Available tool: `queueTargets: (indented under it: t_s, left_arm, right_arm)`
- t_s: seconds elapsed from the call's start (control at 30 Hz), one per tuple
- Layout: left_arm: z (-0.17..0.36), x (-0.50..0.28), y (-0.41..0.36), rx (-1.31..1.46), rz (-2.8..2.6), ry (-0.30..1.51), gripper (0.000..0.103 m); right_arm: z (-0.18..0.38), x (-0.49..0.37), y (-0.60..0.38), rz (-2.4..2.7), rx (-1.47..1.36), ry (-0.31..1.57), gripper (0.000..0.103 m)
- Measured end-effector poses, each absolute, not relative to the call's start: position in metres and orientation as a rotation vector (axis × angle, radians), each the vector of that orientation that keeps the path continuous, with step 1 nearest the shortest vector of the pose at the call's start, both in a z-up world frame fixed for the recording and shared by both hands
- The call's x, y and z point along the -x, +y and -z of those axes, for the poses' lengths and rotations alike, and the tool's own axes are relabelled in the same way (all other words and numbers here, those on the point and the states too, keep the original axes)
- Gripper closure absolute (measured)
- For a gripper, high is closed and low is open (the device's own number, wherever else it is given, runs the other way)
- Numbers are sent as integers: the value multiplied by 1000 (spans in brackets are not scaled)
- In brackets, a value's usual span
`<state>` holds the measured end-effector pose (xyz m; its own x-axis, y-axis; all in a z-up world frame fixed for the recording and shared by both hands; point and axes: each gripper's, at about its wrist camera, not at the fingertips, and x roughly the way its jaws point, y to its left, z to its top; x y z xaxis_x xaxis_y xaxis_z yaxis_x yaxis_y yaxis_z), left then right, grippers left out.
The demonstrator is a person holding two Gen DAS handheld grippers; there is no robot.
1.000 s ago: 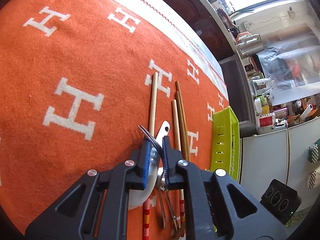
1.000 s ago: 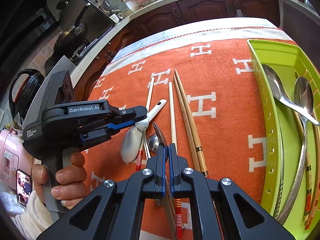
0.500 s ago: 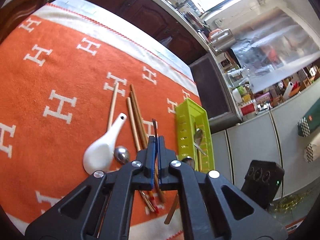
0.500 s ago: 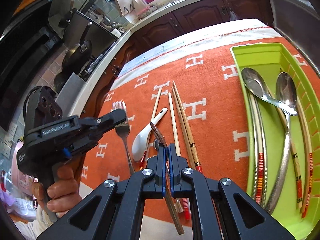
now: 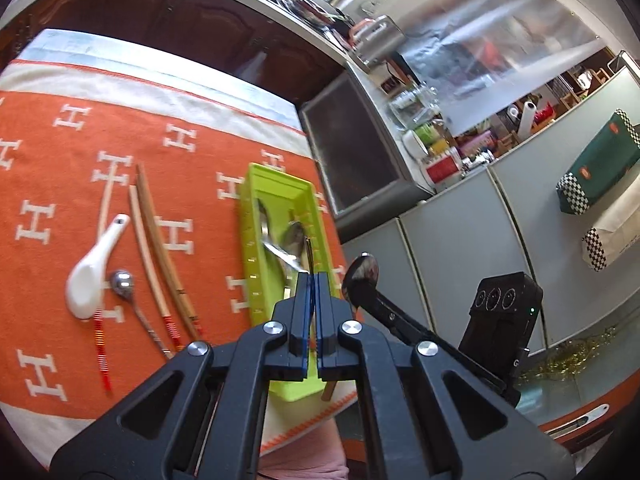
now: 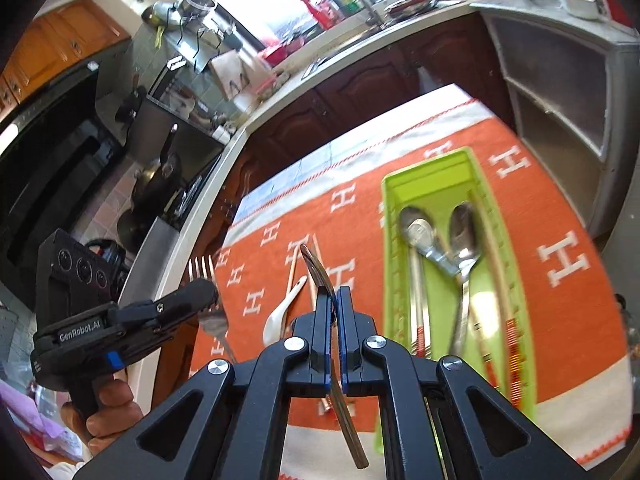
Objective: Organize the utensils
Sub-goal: 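Carry the fork and spoon into the green tray and open both tools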
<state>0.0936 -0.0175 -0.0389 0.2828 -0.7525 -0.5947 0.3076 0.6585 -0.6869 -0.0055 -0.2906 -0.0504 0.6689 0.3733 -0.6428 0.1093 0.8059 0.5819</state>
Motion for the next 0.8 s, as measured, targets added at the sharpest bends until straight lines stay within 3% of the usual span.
queueTargets:
  t_s: [0.27, 0.57, 0.8]
  left_arm:
    - [49, -111, -88, 508, 774, 1170, 103]
    - [131, -136, -120, 445, 641, 1321, 101]
    - [150, -149, -118, 456, 597, 1319, 98]
  right_arm:
    - [35, 7, -361, -62, -672, 815, 100]
    - [88, -27, -366, -47, -691, 915, 100]
    - [126, -62, -344, -48, -661, 974, 100]
